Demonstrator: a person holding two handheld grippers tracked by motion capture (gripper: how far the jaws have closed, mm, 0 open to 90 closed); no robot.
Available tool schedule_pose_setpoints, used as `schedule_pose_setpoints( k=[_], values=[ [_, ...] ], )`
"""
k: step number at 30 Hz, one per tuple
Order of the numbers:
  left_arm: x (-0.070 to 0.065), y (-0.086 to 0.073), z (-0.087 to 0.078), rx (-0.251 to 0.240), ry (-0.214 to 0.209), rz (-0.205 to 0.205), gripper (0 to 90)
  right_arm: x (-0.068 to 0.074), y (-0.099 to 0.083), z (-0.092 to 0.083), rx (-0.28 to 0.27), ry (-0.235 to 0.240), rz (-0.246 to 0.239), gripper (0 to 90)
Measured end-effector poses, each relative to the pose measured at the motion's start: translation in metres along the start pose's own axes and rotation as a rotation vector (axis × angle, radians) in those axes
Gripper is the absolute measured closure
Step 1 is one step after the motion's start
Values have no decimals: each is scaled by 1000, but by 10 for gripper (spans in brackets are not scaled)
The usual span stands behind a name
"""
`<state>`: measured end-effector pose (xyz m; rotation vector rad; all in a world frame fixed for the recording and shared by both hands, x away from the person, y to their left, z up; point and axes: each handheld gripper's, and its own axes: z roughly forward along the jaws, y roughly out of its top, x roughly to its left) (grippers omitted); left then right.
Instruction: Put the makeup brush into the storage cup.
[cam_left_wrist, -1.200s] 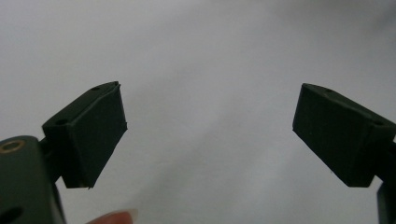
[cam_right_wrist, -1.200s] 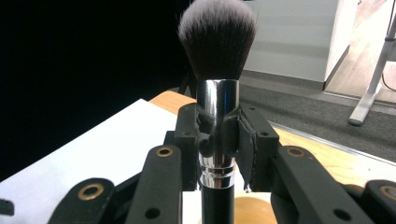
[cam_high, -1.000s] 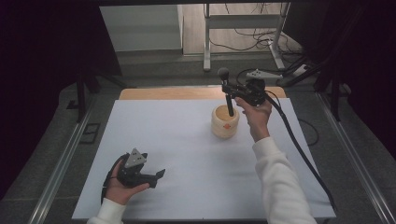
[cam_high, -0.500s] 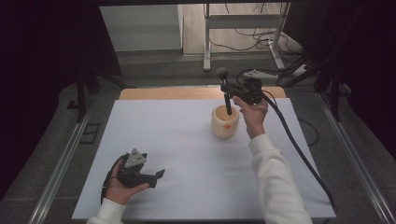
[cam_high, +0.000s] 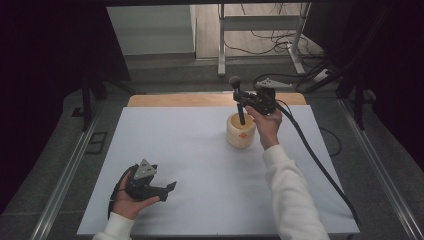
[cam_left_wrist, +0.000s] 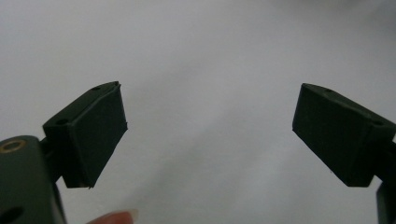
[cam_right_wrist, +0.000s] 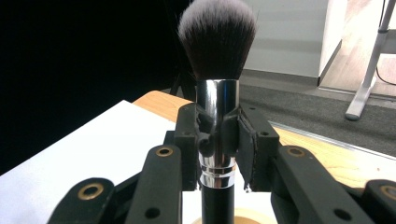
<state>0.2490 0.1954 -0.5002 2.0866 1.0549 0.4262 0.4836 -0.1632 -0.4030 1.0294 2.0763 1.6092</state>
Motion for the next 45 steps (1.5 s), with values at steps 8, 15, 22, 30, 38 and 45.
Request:
schedule_pose_setpoints(
  k=[8, 15, 22, 30, 38, 45],
  values=[
    [0, 0, 0, 4, -1, 0, 108, -4, -11, 4, 1, -7, 5, 714],
    [-1, 0, 1, 8, 0, 2, 108, -4, -20, 4, 13, -12, -4, 714],
    [0, -1, 1, 7, 1, -3, 108, -6, -29, 3, 22, -14, -6, 713],
    [1, -1, 1, 15, 9, -7, 109, -7, -38, 2, 31, -6, -5, 712],
    [2, -2, 1, 18, 17, -9, 114, -5, -39, -1, 33, -4, -26, 704],
    [4, -2, -2, 12, 28, -14, 113, -3, -43, -8, 30, -24, 8, 301]
  ],
)
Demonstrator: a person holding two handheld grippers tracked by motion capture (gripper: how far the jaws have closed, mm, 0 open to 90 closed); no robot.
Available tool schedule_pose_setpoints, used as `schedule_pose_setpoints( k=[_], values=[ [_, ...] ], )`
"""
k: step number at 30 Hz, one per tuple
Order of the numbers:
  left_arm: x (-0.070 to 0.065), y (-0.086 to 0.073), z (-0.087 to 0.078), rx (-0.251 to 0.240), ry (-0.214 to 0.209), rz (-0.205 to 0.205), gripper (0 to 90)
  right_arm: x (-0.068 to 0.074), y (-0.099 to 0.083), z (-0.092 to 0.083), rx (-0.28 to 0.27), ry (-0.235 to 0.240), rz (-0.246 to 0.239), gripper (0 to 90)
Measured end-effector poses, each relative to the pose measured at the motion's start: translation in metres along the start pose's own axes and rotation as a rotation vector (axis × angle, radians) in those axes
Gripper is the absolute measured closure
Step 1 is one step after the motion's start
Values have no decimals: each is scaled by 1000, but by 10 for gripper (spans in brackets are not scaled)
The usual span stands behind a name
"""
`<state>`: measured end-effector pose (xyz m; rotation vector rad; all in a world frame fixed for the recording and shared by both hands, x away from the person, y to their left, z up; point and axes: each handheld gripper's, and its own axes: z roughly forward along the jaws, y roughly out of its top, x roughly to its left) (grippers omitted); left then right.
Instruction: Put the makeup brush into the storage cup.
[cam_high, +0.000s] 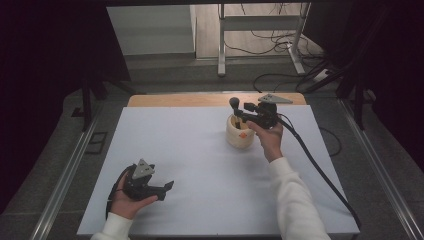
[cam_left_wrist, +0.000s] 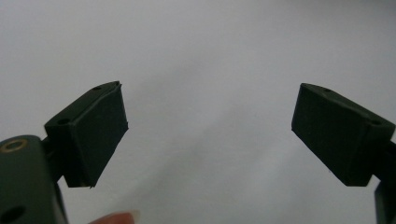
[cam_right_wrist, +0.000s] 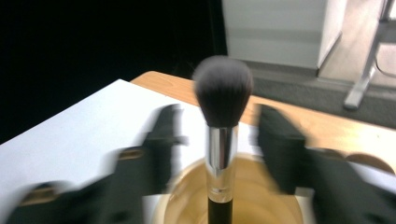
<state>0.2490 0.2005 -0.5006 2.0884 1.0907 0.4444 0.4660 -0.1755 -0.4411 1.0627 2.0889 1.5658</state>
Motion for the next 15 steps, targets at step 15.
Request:
schedule_pose_setpoints(
  k=[15],
  values=[
    [-2, 0, -1, -1, 2, 3, 111, 1, 10, -14, 59, 38, 7, 55]
  ],
)
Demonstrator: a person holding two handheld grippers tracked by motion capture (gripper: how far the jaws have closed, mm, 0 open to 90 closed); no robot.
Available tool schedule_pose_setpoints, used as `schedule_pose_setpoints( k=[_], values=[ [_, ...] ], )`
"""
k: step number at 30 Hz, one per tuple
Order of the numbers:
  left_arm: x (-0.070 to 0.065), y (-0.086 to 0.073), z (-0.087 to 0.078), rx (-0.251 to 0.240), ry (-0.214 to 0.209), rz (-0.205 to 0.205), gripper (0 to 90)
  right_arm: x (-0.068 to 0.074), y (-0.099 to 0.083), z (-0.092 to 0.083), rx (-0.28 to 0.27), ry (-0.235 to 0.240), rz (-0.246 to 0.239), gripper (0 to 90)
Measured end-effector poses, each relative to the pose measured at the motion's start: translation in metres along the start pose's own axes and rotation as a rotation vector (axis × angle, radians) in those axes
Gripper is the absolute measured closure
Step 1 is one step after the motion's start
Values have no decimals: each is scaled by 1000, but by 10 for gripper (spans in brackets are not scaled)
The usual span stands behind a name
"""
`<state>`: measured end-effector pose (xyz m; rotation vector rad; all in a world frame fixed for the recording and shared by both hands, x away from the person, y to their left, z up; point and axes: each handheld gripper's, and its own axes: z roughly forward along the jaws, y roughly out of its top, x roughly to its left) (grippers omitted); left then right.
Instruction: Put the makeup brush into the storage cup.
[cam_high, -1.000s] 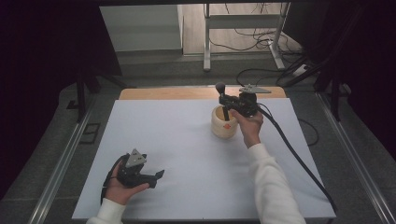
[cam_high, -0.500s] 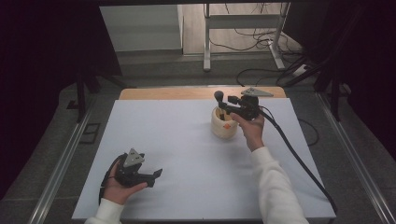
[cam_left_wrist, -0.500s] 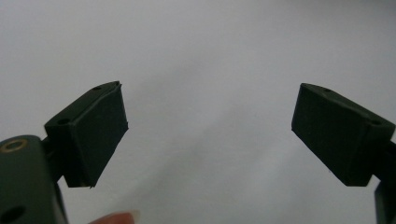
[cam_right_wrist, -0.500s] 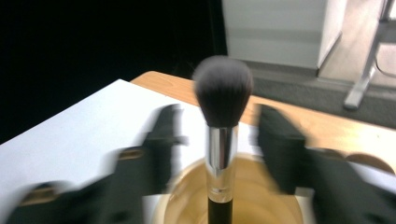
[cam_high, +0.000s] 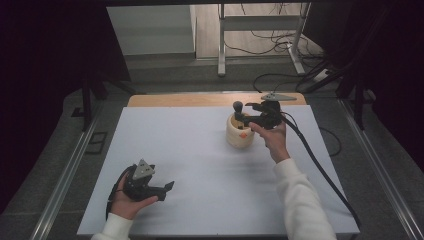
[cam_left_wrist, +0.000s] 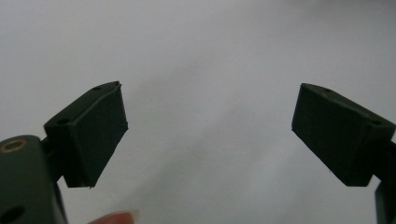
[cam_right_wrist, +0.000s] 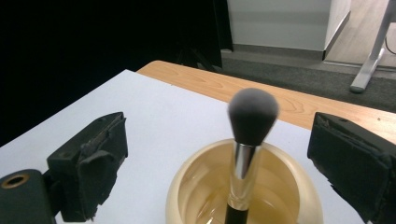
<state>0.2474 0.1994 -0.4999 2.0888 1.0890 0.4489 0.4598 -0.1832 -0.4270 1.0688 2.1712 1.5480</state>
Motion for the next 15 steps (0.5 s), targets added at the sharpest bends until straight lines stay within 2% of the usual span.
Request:
schedule_pose_setpoints(
  k=[6, 7, 8, 15],
  values=[
    [1, 0, 0, 4, 8, -4, 112, 2, -1, -2, 27, 2, -29, 63],
    [1, 0, 0, 1, 5, -4, 111, 6, -2, -5, 44, 28, -61, 104],
    [1, 0, 0, 1, 4, -4, 111, 8, -2, -6, 46, 28, -72, 103],
    [1, 0, 0, 1, 2, -4, 110, 17, -7, -17, 57, 27, -104, 101]
  ],
)
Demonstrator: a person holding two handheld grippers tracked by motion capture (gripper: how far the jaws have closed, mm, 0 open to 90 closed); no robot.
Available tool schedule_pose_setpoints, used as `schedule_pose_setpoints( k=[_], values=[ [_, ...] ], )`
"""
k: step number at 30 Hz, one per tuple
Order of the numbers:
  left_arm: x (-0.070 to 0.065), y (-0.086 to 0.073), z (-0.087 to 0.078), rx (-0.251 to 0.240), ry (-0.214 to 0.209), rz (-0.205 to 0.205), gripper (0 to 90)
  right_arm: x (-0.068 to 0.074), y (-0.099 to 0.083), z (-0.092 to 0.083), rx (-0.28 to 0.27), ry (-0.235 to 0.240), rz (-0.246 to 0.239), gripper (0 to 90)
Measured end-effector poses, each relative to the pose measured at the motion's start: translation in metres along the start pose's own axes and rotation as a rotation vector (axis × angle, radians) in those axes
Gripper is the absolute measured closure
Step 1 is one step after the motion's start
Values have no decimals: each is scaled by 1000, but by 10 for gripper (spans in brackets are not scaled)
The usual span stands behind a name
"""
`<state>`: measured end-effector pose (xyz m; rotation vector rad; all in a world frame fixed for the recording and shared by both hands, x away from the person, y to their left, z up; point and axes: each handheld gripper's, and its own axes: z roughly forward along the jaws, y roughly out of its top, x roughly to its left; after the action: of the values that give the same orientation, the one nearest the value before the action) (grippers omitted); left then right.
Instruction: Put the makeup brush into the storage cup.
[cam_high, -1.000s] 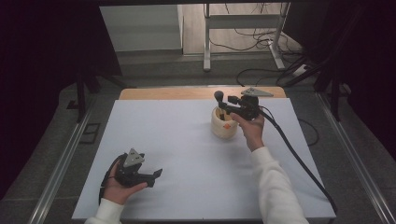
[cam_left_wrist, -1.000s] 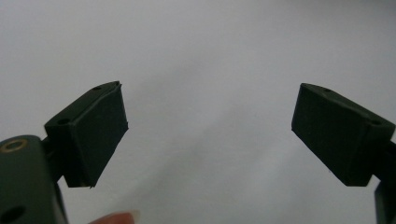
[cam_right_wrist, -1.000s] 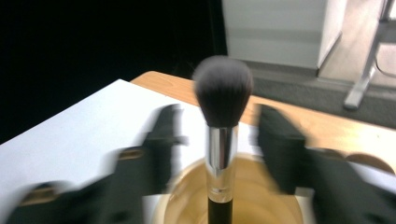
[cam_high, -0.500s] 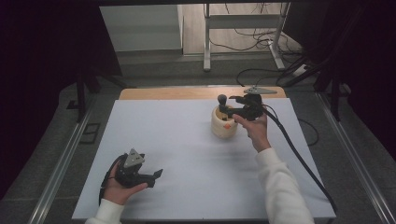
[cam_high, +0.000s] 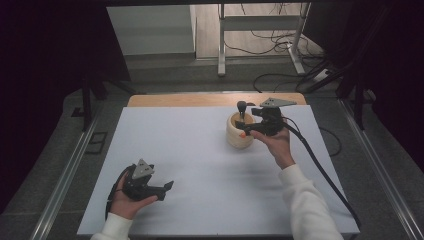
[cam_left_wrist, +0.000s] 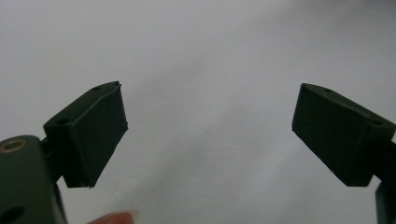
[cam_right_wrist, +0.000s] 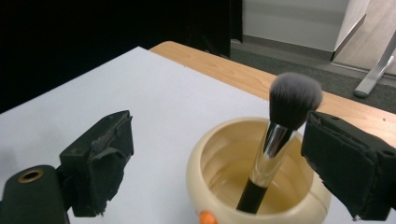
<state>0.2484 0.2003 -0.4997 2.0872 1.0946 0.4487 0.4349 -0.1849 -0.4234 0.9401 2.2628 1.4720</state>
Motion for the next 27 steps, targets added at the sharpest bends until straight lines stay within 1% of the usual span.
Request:
schedule_pose_setpoints(
  k=[4, 7, 10, 11, 14, 15, 20, 25, 27],
  values=[
    [-1, 1, 0, -1, -2, 3, 110, 4, -7, -9, 6, 0, -5, 106],
    [-2, 1, 1, 5, -3, 8, 110, 6, -12, -16, 1, 3, -8, 110],
    [-2, 1, 1, 4, -4, 8, 110, 6, -16, -21, 1, 1, -12, 111],
    [-2, 2, 1, 2, -4, 7, 110, 6, -20, -26, -1, 2, -7, 113],
    [-2, 2, 2, 2, -4, 9, 110, 6, -25, -33, 1, 0, -5, 131],
    [-2, 2, 2, 2, -4, 9, 110, 6, -27, -37, 8, -2, -6, 133],
    [-2, 2, 2, 1, -2, 7, 110, 9, -40, -49, 4, 11, -6, 134],
    [-1, 2, 2, -5, -2, 6, 109, 11, -51, -58, 22, 24, -9, 133],
    [-1, 2, 2, -4, -2, 7, 109, 13, -59, -63, 40, 26, -15, 132]
  ],
)
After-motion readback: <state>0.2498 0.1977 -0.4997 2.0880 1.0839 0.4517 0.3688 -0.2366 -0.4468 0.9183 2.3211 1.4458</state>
